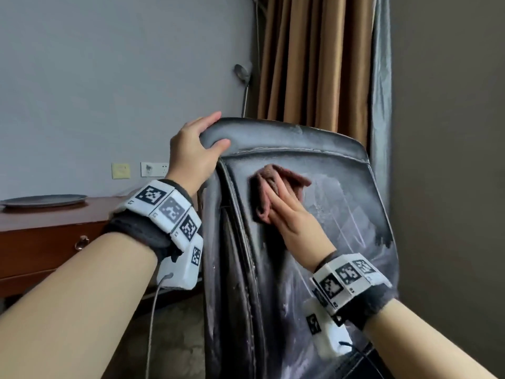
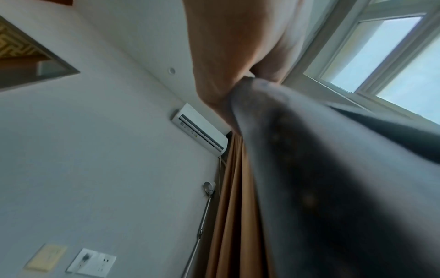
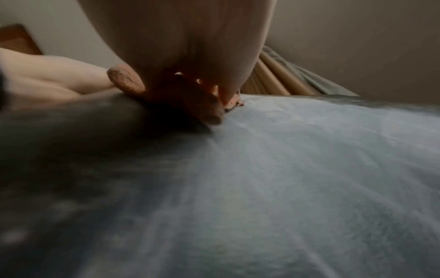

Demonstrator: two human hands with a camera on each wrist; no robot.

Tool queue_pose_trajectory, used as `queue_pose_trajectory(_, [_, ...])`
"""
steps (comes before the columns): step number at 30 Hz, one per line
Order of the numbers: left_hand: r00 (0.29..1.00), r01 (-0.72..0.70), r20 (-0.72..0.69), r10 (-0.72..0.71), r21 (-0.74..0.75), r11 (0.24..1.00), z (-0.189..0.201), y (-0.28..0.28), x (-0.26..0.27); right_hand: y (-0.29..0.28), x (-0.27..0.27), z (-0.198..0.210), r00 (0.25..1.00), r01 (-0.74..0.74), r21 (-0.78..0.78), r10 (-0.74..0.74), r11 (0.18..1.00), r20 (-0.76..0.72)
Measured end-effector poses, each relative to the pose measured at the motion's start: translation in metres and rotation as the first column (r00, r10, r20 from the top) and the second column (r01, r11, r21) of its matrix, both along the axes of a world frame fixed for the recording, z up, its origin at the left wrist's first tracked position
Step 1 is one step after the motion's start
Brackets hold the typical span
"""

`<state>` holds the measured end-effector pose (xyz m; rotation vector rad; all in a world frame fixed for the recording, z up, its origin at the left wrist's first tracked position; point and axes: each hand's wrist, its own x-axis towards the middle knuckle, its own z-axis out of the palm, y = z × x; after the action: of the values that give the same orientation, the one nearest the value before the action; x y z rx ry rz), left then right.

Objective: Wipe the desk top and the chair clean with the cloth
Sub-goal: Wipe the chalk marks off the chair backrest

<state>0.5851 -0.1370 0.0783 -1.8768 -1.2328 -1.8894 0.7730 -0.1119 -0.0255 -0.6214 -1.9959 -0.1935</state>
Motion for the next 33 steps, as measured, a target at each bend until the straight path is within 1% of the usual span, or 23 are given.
queue_pose_trajectory(2, [0.994, -0.057, -0.100, 0.051, -0.052, 0.997, 0.001, -0.005, -0.003, -0.010, -0.003, -0.024, 0.999, -0.033, -0.033, 0.033, 0.999, 0.004])
queue_pose_trajectory(4, [0.978, -0.109, -0.186, 0.092, -0.081, 0.991, 0.002, -0.009, -0.008, -0.025, -0.001, -0.053, 0.989, -0.130, -0.010, 0.131, 0.991, 0.074])
queue_pose_trajectory(5, [0.972, -0.127, -0.212, 0.106, -0.087, 0.988, 0.004, -0.011, -0.009, -0.025, 0.004, -0.058, 0.980, -0.165, 0.000, 0.164, 0.986, 0.114])
queue_pose_trajectory(6, [0.965, -0.147, -0.234, 0.121, -0.097, 0.984, 0.005, -0.012, -0.009, -0.020, 0.009, -0.053, 0.975, -0.170, 0.006, 0.167, 0.985, 0.144])
queue_pose_trajectory(8, [0.950, -0.188, -0.275, 0.145, -0.136, 0.973, 0.007, -0.013, -0.006, 0.003, 0.019, -0.029, 0.986, -0.099, 0.017, 0.095, 0.995, 0.137])
queue_pose_trajectory(10, [0.933, -0.243, -0.311, 0.183, -0.167, 0.956, 0.009, -0.014, -0.002, 0.028, 0.021, -0.003, 0.998, -0.026, -0.004, 0.026, 1.000, 0.054])
queue_pose_trajectory(11, [0.912, -0.292, -0.343, 0.223, -0.162, 0.943, 0.010, -0.015, 0.000, 0.036, 0.019, 0.002, 1.000, -0.013, 0.000, 0.013, 1.000, 0.016])
queue_pose_trajectory(12, [0.868, -0.367, -0.405, 0.287, -0.135, 0.920, 0.009, -0.017, 0.002, 0.038, 0.016, -0.001, 1.000, -0.011, 0.008, 0.011, 1.000, -0.007])
queue_pose_trajectory(13, [0.788, -0.458, -0.500, 0.358, -0.087, 0.885, 0.005, -0.019, 0.004, 0.033, 0.013, -0.010, 1.000, -0.017, 0.008, 0.017, 1.000, -0.020])
queue_pose_trajectory(14, [0.684, -0.530, -0.607, 0.404, -0.033, 0.848, 0.000, -0.023, 0.008, 0.023, 0.010, -0.024, 0.999, -0.042, -0.001, 0.042, 0.999, -0.016])
queue_pose_trajectory(15, [0.581, -0.569, -0.702, 0.412, 0.011, 0.822, -0.008, -0.024, 0.013, 0.011, 0.009, -0.043, 0.996, -0.085, -0.009, 0.085, 0.996, 0.000])
queue_pose_trajectory(16, [0.504, -0.587, -0.770, 0.392, 0.028, 0.809, -0.016, -0.024, 0.018, -0.002, 0.008, -0.062, 0.991, -0.134, -0.018, 0.134, 0.991, 0.021])
queue_pose_trajectory(17, [0.460, -0.600, -0.808, 0.369, 0.023, 0.799, -0.025, -0.024, 0.023, -0.012, 0.009, -0.077, 0.984, -0.171, -0.024, 0.172, 0.985, 0.046])
queue_pose_trajectory(18, [0.449, -0.608, -0.818, 0.361, 0.017, 0.794, -0.032, -0.024, 0.027, -0.018, 0.012, -0.086, 0.981, -0.181, -0.021, 0.182, 0.983, 0.072])
queue_pose_trajectory(19, [0.460, -0.602, -0.811, 0.362, 0.015, 0.799, -0.037, -0.023, 0.030, -0.018, 0.017, -0.086, 0.983, -0.159, -0.016, 0.160, 0.987, 0.095])
queue_pose_trajectory(21, [0.512, -0.555, -0.787, 0.344, 0.002, 0.832, -0.040, -0.021, 0.032, 0.000, 0.028, -0.069, 0.992, -0.074, 0.022, 0.071, 0.997, 0.107])
queue_pose_trajectory(22, [0.534, -0.526, -0.784, 0.316, -0.016, 0.850, -0.040, -0.020, 0.032, 0.015, 0.034, -0.055, 0.996, -0.027, 0.034, 0.024, 0.999, 0.087])
queue_pose_trajectory(24, [0.571, -0.470, -0.782, 0.251, -0.060, 0.881, -0.039, -0.019, 0.030, 0.046, 0.044, -0.023, 0.998, 0.062, -0.045, -0.062, 0.997, 0.006])
queue_pose_trajectory(26, [0.602, -0.419, -0.773, 0.199, -0.095, 0.903, -0.040, -0.018, 0.028, 0.064, 0.047, -0.011, 0.990, 0.128, -0.074, -0.131, 0.989, -0.043])
queue_pose_trajectory(27, [0.609, -0.404, -0.772, 0.184, -0.102, 0.909, -0.040, -0.017, 0.026, 0.063, 0.044, -0.016, 0.988, 0.137, -0.066, -0.141, 0.988, -0.056])
queue_pose_trajectory(29, [0.607, -0.396, -0.775, 0.176, -0.103, 0.913, -0.042, -0.014, 0.024, 0.044, 0.034, -0.043, 0.996, 0.085, -0.043, -0.086, 0.995, -0.033])
queue_pose_trajectory(31, [0.613, -0.394, -0.769, 0.178, -0.102, 0.913, -0.042, -0.011, 0.025, 0.021, 0.032, -0.077, 0.999, 0.011, -0.038, -0.009, 0.999, 0.045])
queue_pose_trajectory(33, [0.625, -0.388, -0.754, 0.202, -0.075, 0.919, -0.042, -0.008, 0.027, 0.017, 0.044, -0.084, 0.992, -0.002, -0.012, 0.003, 1.000, 0.129])
